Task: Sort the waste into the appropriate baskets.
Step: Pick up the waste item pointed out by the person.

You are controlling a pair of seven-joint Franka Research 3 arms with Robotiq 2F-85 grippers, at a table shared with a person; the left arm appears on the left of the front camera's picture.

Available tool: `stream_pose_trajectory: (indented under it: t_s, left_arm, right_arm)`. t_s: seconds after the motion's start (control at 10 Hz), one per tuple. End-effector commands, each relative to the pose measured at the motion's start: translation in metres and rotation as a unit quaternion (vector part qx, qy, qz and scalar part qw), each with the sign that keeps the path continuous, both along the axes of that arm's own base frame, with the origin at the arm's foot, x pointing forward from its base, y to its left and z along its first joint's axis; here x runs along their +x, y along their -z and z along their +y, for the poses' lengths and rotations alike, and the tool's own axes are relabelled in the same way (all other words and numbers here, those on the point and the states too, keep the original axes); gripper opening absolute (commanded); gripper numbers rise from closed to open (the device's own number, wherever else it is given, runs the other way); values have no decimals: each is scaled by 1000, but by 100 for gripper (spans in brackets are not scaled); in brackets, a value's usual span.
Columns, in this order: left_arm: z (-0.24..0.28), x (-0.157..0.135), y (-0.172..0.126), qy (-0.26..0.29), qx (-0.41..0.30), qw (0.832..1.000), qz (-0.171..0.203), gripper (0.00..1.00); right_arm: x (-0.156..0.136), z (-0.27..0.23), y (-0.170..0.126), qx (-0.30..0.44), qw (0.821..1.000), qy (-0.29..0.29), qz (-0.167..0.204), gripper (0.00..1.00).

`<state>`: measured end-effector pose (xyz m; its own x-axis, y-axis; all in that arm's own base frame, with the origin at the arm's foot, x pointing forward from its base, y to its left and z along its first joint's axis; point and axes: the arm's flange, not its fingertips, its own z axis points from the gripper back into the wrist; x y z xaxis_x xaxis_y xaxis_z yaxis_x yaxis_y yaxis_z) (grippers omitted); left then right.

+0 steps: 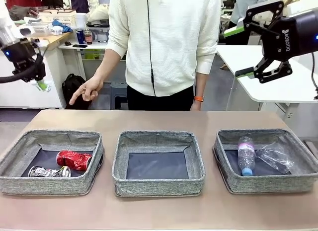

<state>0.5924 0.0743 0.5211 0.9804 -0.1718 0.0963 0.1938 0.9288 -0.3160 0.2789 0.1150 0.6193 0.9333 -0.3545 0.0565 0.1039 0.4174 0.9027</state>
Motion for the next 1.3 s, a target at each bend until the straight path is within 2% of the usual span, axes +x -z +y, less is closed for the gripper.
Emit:
stream_pose_trajectory:
  t_s: [0.0, 0.1, 0.3, 0.4, 0.5, 0.9, 1.0, 1.1, 1.2]
  left_arm:
    - [-47, -81, 1, -6, -72, 997, 11, 0]
    - [-72, -116, -3, -12, -121, 992, 18, 0]
    - [-104, -163, -10, 9, -164, 986, 7, 0]
    - [-109, -165, -12, 0, -186, 981, -50, 0]
    - [-102, -144, -14, 13, -141, 990, 20, 0]
    - [-102, -144, -14, 13, -141, 990, 20, 0]
    - [-103, -147, -7, 9, -144, 989, 13, 9]
    - [-135, -157, -30, 14, -156, 988, 2, 9]
    - [-161, -165, -46, 21, -150, 988, 0, 9]
  right_arm:
    - [3, 1, -1, 10, 1000, -6, -8, 100]
    - [3, 1, -1, 10, 1000, -6, -8, 100]
    - [3, 1, -1, 10, 1000, -6, -8, 100]
    - [3, 1, -1, 10, 1000, -6, -8, 100]
    - [3, 1, -1, 10, 1000, -6, -8, 100]
    - [3, 1, -1, 10, 1000, -6, -8, 100]
    - [3, 1, -1, 10, 1000, -6, -8, 100]
    - [0, 0, 0, -1, 1000, 0, 0, 100]
    - [-7, -17, -7, 12, 999, 28, -11, 100]
